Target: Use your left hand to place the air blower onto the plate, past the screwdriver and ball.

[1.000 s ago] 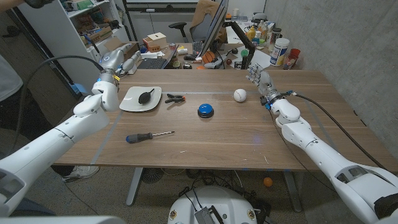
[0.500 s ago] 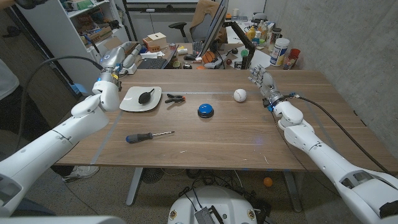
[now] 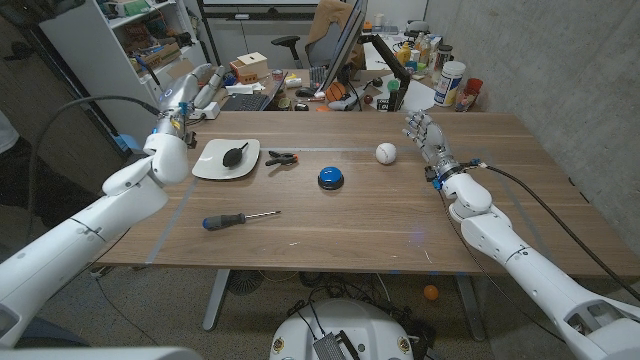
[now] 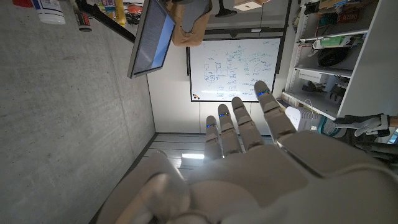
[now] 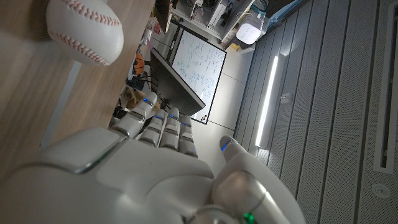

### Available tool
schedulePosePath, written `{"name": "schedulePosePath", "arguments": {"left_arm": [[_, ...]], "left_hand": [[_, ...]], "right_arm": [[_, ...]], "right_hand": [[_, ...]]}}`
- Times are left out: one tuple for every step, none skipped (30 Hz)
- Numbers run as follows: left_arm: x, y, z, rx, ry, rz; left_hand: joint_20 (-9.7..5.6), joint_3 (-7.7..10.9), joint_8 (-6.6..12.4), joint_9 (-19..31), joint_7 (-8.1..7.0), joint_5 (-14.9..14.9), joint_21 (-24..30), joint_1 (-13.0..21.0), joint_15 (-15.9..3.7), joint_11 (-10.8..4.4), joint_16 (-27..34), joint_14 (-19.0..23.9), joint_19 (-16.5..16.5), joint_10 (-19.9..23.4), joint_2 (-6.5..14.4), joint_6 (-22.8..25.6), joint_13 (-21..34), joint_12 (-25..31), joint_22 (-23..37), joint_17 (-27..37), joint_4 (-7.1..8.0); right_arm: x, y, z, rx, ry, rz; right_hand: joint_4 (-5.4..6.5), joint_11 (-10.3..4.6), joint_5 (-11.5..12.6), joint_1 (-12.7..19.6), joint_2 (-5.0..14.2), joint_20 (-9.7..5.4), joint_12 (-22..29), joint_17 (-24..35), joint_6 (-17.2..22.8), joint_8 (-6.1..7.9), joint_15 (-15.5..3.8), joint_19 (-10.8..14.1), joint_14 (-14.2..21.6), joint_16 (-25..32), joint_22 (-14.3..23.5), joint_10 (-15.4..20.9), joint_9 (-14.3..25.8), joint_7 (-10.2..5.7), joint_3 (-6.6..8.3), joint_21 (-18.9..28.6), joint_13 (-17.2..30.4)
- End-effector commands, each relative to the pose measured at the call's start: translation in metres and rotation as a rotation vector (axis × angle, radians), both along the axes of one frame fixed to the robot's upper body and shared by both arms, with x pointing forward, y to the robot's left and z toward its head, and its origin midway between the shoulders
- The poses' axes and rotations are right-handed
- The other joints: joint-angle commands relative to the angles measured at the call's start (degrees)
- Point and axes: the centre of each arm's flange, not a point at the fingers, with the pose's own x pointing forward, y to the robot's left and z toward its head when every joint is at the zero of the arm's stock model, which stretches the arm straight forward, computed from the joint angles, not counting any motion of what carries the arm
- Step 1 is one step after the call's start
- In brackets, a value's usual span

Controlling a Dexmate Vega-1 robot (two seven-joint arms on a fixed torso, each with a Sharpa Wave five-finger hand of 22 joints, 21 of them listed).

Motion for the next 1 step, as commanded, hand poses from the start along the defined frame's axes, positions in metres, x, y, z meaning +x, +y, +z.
{"name": "schedulePosePath", "arguments": {"left_arm": [[-0.0052,-0.0111,-0.0145,-0.011,0.013,-0.094]], "left_hand": [[0.01,-0.34,-0.17,-0.08,0.39,0.38,-0.25,-1.06,0.03,0.66,0.07,-0.68,-0.64,-0.31,1.34,-0.56,0.09,-0.22,0.06,0.18,0.07]], "right_arm": [[-0.0174,0.0002,-0.0274,0.044,0.006,-0.004]], "right_hand": [[-0.17,-0.12,0.30,0.13,2.59,-3.26,0.12,0.10,0.69,-0.03,-0.88,0.00,0.74,-0.02,0.22,0.58,0.27,0.08,0.24,-0.22,0.32]]}}
